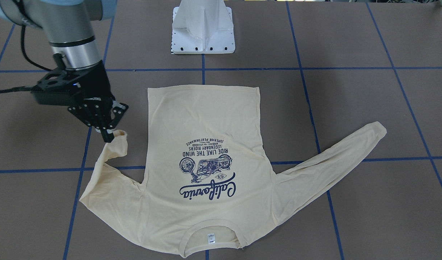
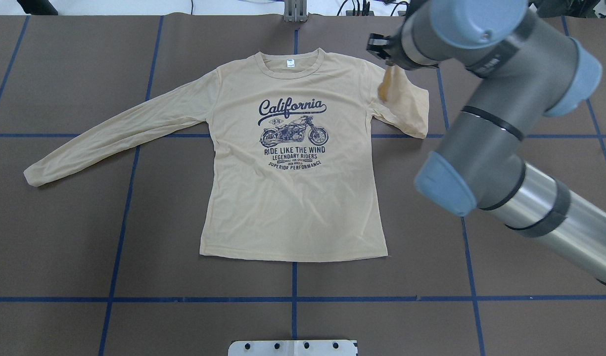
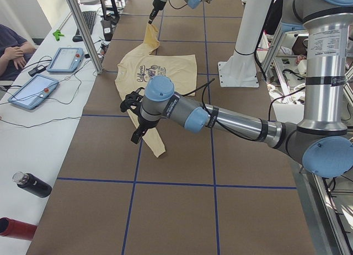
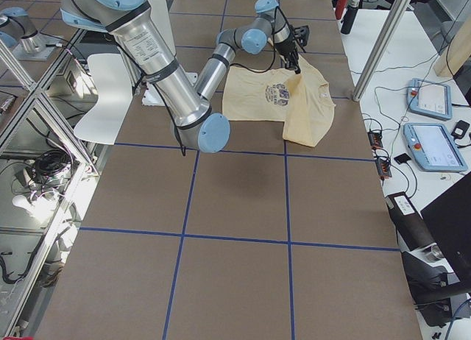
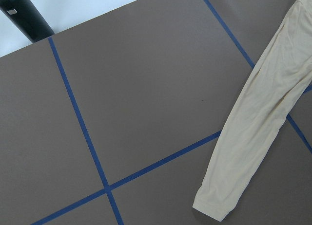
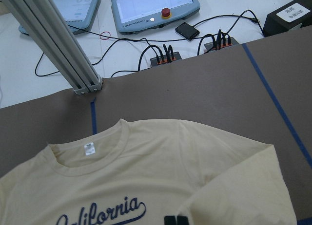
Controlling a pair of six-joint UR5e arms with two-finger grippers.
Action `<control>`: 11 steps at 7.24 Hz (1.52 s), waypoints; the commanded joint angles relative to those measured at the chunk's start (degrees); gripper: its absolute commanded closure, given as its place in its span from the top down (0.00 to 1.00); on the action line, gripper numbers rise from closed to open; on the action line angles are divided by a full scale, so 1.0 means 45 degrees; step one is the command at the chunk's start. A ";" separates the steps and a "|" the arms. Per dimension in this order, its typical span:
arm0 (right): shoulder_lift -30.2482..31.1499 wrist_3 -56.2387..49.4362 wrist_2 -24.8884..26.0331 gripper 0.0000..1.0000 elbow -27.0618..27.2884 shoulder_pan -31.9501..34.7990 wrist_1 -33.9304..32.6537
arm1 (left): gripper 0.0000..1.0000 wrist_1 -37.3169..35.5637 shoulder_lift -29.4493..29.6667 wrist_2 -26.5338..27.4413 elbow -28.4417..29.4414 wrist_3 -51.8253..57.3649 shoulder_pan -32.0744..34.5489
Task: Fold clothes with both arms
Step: 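Carry the sleeve across the shirt body toward the other sleeve, release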
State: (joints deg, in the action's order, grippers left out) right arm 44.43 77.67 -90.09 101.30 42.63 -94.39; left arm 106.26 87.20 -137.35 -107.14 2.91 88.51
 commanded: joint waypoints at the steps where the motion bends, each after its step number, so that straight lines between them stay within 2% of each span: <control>1: -0.5004 0.2320 0.1190 0.00 -0.5428 -0.1090 -0.0178 | 1.00 0.0000 0.0016 -0.0005 0.0000 -0.0022 0.0000; 2: -0.7582 0.3548 0.1231 0.00 -0.8901 -0.1442 0.0015 | 1.00 0.0000 0.0016 0.0014 0.0019 -0.0022 0.0000; 3: -0.8884 0.4025 0.1250 0.00 -1.0966 -0.1697 0.1062 | 1.00 0.0000 -0.0003 0.0014 0.0020 -0.0022 0.0000; 4: -0.9071 0.4436 0.1521 0.49 -1.1586 -0.2067 0.1729 | 1.00 0.0000 -0.0003 0.0014 0.0000 -0.0022 0.0000; 5: -0.9653 0.5174 0.1872 0.99 -1.1998 -0.2264 0.1736 | 1.00 0.0000 -0.0003 0.0014 -0.0019 -0.0022 0.0000; 6: -1.0317 0.5337 0.1876 1.00 -1.2602 -0.2305 0.1756 | 1.00 0.0000 0.0016 -0.0005 -0.0020 -0.0022 0.0000; 9: -1.0324 0.4348 0.1585 1.00 -1.2530 -0.2092 0.1581 | 1.00 0.0000 0.0055 -0.0102 0.0117 -0.0003 0.0000; 10: -0.9782 0.3685 0.0674 1.00 -1.1853 -0.1684 0.1251 | 1.00 0.0058 0.0113 -0.0103 -0.0134 0.0036 -0.0019; 11: -0.8462 0.2827 -0.0070 1.00 -0.9738 -0.1371 0.0320 | 1.00 0.1045 0.0114 -0.0103 -0.0214 0.0017 -0.0078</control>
State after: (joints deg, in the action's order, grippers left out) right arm 0.98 94.68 -86.35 49.12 34.69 -89.16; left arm 107.50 87.61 -137.78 -107.49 3.00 88.38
